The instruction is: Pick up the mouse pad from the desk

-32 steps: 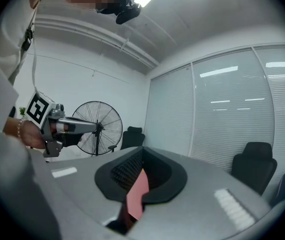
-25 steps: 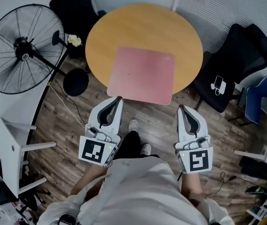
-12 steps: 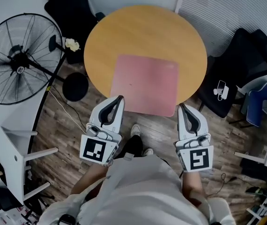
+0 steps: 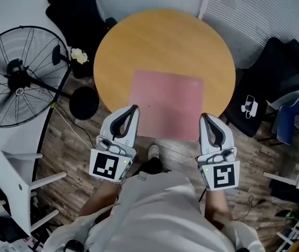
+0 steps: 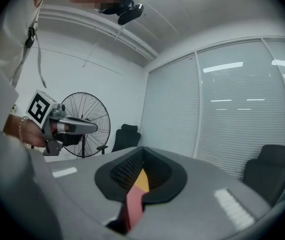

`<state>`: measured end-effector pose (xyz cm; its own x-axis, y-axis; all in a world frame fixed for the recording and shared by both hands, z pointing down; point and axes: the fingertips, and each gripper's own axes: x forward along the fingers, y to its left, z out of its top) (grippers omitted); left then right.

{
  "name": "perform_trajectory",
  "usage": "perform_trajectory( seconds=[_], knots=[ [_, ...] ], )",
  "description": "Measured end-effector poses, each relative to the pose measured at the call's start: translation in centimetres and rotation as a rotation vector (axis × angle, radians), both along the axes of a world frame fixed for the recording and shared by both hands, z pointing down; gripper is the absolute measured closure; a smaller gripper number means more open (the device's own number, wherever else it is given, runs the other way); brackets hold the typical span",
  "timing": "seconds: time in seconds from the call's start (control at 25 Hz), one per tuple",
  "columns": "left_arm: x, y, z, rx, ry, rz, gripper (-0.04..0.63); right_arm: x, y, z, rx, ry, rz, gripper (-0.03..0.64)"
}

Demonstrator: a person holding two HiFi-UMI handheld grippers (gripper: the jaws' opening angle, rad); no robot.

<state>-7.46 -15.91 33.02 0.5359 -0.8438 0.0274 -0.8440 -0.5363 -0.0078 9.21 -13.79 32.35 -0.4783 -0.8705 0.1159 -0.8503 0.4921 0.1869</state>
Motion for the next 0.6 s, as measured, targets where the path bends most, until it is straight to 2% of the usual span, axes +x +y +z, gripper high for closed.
perform_trajectory(
  seconds=[0.6],
  knots=[
    [-1.3,-3.3,2.1,-0.012,-0.012,0.023,0.589,-0.6,-3.1,2.4,-0.038,0.008,0.032,0.609]
  ],
)
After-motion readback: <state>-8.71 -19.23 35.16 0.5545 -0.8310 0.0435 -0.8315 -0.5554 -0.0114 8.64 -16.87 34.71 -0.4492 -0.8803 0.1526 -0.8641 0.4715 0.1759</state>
